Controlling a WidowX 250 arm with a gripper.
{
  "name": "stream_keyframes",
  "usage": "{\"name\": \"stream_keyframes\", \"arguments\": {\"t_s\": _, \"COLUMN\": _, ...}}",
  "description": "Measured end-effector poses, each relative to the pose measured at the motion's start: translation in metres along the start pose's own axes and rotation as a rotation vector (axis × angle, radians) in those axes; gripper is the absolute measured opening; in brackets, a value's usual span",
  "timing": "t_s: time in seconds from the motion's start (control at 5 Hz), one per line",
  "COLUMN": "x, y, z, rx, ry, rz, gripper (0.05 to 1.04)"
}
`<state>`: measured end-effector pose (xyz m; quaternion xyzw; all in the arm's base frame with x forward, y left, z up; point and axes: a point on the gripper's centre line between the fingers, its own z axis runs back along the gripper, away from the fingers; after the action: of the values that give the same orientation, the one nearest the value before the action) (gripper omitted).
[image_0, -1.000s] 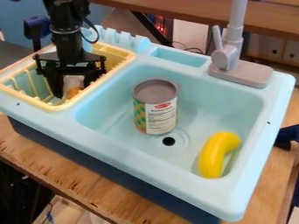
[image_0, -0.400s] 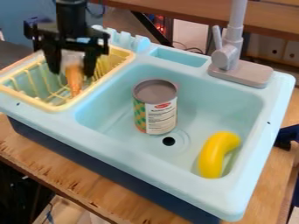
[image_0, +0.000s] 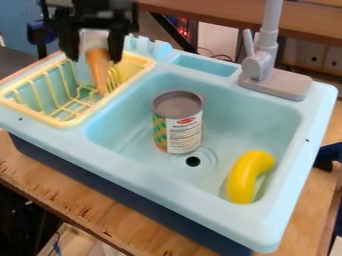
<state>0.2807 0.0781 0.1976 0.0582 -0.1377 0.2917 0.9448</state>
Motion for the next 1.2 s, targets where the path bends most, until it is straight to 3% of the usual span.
{"name": "stream_keyframes", "arguments": {"t_s": 0.2, "x": -0.009, "y": 0.003, "z": 0.010, "rx": -0.113, "ry": 0.019, "rz": 0.122, "gripper": 0.785}}
{"name": "stream_keyframes", "arguments": {"t_s": 0.4, "x": -0.027, "y": 0.002, "z": 0.011, "rx": -0.151, "ry": 0.045, "rz": 0.237, "gripper": 0.785}}
{"name": "stream_keyframes", "arguments": {"t_s": 0.8, "x": -0.063, "y": -0.028, "z": -0.019, "rx": -0.125, "ry": 0.136, "rz": 0.312, "gripper": 0.785}}
{"name": "stream_keyframes", "arguments": {"t_s": 1.0, "x": -0.075, "y": -0.052, "z": -0.032, "rx": -0.096, "ry": 0.177, "rz": 0.276, "gripper": 0.785}}
{"name": "stream_keyframes", "arguments": {"t_s": 1.2, "x": -0.089, "y": -0.067, "z": -0.032, "rx": -0.065, "ry": 0.187, "rz": 0.273, "gripper": 0.785}}
